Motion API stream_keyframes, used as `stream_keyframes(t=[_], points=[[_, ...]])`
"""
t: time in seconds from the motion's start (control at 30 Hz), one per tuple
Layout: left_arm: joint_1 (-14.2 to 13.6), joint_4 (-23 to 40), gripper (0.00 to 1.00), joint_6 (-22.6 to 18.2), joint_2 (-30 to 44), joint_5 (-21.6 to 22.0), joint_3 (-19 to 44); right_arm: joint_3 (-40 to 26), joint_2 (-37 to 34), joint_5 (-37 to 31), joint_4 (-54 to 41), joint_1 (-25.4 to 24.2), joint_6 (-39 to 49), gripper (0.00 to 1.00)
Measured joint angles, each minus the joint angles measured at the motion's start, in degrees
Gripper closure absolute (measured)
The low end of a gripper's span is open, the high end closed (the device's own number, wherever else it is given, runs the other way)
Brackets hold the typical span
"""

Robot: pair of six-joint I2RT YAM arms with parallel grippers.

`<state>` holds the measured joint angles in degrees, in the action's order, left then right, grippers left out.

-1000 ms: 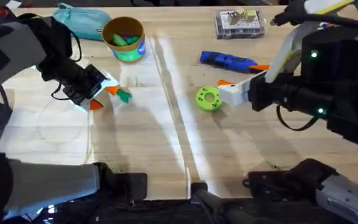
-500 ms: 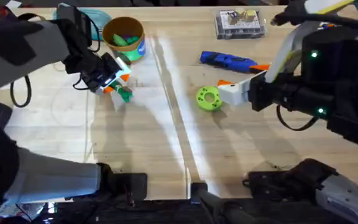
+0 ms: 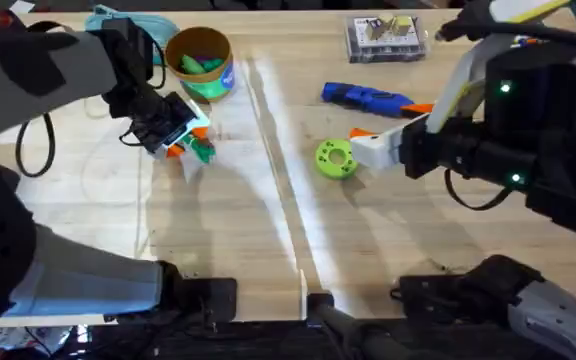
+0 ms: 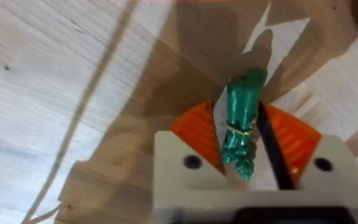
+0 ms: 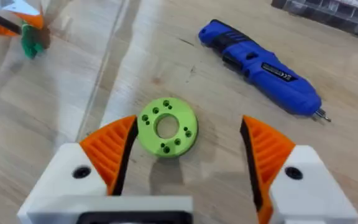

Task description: Pick up the gripper from the table and insert it into the empty holder that is missing its gripper. Then pick up a screw, insert it into the mounting hole, and use the screwdriver to tighten it. Finally, clean up the table by picking up the vegetable and placing it into the bucket.

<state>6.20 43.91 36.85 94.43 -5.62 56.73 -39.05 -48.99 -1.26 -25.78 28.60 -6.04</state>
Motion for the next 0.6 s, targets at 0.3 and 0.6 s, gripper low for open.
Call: stream_keyframes(t=[0.3, 0.6], points=[[0.0, 4.1, 0.982, 0.0, -0.8, 0.7, 0.4, 0.0, 0.0, -0.4, 0.5, 0.0, 0.0, 0.026], [0.0, 7.8, 0.983, 0.0, -10.5, -0.1, 14.5, 0.0, 0.0, -0.4, 1.0, 0.0, 0.0, 0.026]])
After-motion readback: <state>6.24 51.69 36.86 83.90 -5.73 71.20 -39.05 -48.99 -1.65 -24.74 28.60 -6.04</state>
